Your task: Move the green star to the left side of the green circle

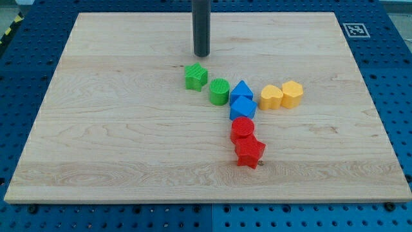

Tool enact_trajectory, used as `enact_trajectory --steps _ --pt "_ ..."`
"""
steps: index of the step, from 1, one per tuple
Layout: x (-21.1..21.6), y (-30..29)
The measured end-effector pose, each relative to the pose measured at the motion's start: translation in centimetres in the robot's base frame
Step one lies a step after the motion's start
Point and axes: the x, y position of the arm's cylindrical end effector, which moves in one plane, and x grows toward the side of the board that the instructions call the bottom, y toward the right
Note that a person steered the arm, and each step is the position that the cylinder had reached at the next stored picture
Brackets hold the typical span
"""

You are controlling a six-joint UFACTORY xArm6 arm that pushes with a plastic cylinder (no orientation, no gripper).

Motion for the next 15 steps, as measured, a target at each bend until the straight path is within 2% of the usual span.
enact_trajectory --steps 3,7,8,10,11,13,15 --pt "4.8 -0.4" --pt "3.5 -5.2" --pt "6.0 -5.4" --pt "6.9 -5.4" --pt "7.1 -5.4" --pt "3.7 -4.2" --pt "5.3 -3.1"
